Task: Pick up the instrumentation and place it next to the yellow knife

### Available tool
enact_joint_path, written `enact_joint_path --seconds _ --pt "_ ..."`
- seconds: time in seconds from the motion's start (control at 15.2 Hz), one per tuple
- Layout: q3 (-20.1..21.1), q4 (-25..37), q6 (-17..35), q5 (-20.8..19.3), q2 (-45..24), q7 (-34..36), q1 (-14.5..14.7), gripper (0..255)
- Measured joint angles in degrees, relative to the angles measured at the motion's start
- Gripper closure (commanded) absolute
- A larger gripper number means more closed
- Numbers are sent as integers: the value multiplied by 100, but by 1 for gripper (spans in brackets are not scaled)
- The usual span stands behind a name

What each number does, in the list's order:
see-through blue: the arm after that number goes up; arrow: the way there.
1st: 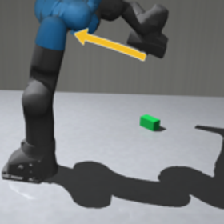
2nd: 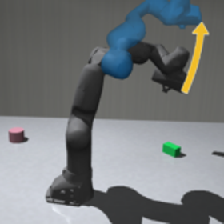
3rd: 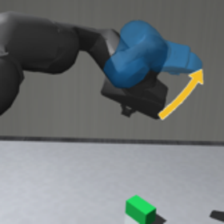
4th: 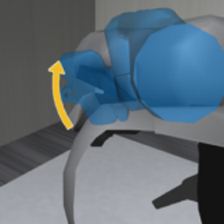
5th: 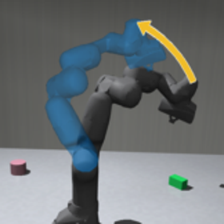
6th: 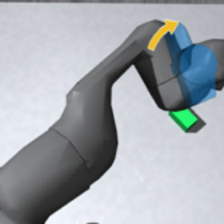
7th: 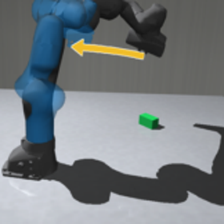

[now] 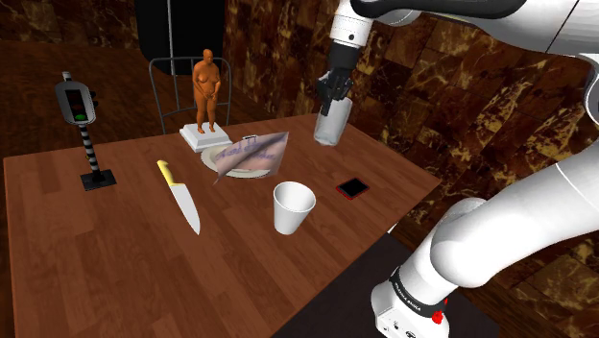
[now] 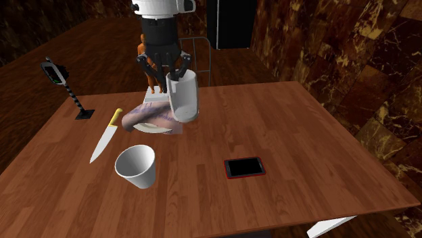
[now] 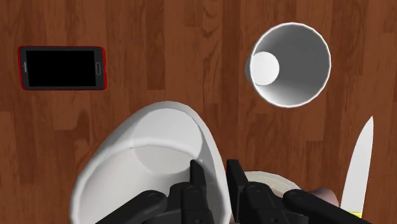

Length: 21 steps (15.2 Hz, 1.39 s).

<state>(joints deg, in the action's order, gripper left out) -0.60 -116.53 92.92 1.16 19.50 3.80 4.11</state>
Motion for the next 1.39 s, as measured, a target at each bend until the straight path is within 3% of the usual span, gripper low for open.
enact_joint_path --seconds 0.99,1.39 --pt "1428 503 105 502 -496 2122 799 255" --pt "1988 1197 95 478 -1125 3019 1106 255"
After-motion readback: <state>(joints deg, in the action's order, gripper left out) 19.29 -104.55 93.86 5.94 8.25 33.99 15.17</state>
